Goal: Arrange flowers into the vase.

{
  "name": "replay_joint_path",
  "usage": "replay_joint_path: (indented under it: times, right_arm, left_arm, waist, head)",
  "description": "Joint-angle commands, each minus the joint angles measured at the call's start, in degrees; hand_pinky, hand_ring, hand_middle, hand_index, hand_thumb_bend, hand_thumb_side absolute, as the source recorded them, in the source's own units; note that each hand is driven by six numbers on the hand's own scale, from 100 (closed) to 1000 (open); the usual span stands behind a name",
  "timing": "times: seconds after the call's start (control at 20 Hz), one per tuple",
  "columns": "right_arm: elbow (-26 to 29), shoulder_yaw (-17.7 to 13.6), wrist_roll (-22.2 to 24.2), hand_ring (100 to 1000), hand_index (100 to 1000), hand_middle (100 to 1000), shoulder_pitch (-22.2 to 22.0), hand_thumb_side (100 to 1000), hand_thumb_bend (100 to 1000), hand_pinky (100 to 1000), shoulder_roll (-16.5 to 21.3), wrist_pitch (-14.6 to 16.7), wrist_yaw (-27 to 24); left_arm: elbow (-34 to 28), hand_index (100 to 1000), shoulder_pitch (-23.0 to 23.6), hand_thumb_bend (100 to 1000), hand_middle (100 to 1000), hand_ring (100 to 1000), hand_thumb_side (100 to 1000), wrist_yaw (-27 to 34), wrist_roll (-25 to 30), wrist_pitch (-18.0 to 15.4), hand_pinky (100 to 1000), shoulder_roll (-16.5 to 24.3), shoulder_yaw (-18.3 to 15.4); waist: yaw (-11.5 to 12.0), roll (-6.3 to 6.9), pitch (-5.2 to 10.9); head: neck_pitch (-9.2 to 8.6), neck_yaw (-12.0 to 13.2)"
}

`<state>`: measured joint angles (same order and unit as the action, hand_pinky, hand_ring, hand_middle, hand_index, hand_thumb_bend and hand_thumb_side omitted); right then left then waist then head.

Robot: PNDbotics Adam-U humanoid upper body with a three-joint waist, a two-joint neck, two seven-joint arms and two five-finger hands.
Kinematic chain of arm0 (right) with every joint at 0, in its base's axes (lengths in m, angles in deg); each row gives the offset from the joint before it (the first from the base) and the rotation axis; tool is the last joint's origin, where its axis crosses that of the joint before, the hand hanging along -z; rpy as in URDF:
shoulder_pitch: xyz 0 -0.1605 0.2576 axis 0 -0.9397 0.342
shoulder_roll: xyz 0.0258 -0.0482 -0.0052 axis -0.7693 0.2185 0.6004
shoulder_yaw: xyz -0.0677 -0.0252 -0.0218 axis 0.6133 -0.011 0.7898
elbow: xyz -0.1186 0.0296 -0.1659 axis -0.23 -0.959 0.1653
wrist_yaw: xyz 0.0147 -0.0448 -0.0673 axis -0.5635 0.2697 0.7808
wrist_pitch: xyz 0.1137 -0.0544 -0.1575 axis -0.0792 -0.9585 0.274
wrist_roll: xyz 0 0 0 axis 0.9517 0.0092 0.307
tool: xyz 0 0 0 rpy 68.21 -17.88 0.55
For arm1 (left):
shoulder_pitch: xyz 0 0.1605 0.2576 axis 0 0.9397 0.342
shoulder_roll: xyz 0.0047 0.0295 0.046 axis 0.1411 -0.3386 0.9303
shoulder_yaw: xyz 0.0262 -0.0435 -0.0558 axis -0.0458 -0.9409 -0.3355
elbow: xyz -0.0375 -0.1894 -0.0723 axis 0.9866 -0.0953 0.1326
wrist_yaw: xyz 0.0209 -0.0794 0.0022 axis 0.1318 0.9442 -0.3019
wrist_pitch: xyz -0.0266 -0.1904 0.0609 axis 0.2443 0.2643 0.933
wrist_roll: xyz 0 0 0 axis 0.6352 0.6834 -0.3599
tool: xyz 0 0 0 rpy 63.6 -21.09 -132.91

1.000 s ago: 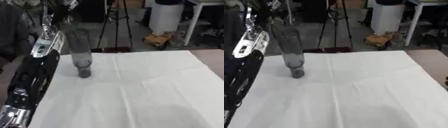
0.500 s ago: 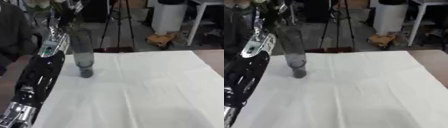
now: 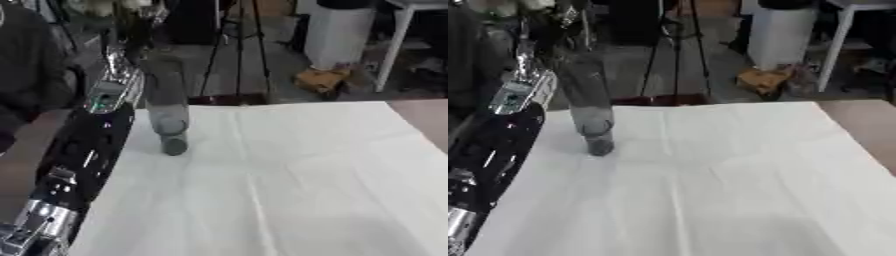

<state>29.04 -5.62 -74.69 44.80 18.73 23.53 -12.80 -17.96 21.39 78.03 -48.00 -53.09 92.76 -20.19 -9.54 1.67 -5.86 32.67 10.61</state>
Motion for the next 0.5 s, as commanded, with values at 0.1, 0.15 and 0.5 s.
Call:
replay_joint_path:
  times: [0.1,0.15,0.5]
  right_arm:
    - [0.5,0.0,0.3,882,1000,842,0.8,706,157,887,0.7,0.2,0.0]
    - [0.5,0.0,0.3,882,1000,842,0.8,706,157,887,0.6,0.2,0.0]
    - [0.4,0.0,0.4,883,1000,842,0.8,706,157,887,0.6,0.1,0.1]
  left_arm:
    - [-0.9,481,-1.6,1000,431,537,521,-1.7,0.1,2.5,464,1.3,0.0]
    - [-1.0,490,-1.5,1000,447,551,529,-2.0,0.2,2.7,467,1.3,0.0]
    - [-0.8,560,-1.5,1000,557,669,597,-5.7,0.6,5.0,537,1.5,0.3]
  waist:
    - [-0.2,0.58,0.63]
    - [-0.2,0.57,0.62]
    - [-0.1,0.58,0.65]
  head:
    - [-0.22,0.2]
    - [-0.22,0.2]
    - [-0.22,0.2]
